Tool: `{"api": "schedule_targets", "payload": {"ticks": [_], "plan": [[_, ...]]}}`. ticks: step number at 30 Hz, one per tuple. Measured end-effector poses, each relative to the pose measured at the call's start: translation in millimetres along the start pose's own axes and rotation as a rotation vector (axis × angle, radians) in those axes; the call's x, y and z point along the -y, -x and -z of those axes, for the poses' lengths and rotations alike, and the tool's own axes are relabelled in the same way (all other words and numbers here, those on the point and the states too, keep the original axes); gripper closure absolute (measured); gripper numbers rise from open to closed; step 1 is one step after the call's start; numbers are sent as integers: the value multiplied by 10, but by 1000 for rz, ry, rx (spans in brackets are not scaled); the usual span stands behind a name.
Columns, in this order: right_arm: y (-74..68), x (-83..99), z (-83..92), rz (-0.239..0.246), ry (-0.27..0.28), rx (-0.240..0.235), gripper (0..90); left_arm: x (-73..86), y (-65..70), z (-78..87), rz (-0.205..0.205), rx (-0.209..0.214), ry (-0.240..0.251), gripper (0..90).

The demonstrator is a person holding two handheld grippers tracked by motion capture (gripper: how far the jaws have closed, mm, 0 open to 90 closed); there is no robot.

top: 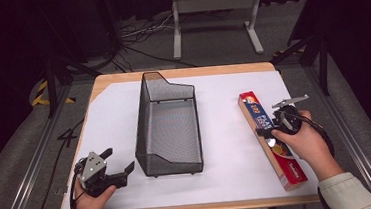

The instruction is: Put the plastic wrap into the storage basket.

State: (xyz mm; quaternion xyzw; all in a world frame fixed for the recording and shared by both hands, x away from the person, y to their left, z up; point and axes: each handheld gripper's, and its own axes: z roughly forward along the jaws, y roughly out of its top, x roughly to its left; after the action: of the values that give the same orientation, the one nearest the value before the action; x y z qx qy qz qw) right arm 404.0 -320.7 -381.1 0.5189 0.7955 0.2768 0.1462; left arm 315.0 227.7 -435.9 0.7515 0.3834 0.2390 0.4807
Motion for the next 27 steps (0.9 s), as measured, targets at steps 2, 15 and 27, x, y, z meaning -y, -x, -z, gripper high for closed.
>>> {"api": "schedule_targets", "payload": {"ticks": [2,15,27], "plan": [[19,17,-69,-40,-40,-4,201,-1,-1,5,2,5,2,114],[2,71,-297,-74,-171,29,227,-1,-9,12,1,-2,2,121],[-36,73,-287,-130,-202,88,342,1,-5,15,2,-5,0,123]]}}
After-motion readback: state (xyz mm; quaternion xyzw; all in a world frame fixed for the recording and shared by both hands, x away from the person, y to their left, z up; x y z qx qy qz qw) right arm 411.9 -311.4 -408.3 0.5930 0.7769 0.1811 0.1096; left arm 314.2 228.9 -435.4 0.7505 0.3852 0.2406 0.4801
